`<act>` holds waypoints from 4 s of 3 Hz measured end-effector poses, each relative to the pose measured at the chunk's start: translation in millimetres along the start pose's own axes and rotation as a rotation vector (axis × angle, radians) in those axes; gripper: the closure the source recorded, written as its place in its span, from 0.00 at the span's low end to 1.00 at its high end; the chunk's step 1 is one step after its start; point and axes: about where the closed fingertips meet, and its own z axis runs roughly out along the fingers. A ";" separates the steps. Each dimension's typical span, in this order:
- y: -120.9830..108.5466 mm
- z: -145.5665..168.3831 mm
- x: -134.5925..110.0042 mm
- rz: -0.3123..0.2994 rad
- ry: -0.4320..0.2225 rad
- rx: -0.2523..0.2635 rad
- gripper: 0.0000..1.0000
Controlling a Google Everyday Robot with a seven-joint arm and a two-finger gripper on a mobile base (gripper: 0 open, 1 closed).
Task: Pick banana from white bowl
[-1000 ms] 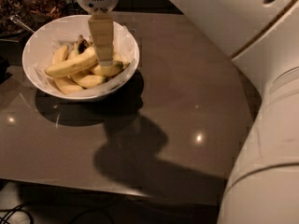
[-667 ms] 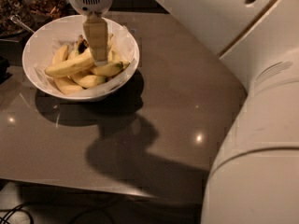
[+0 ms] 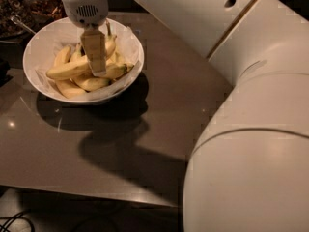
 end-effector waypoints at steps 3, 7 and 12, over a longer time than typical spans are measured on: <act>-3.5 37.2 -8.8 -0.019 0.050 -0.060 0.36; -1.5 50.0 -3.2 -0.004 0.083 -0.070 0.97; 18.0 9.0 2.1 0.016 -0.031 0.033 1.00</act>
Offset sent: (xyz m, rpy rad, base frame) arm -0.0158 -0.0192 -0.0360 -0.2007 0.1399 -0.0069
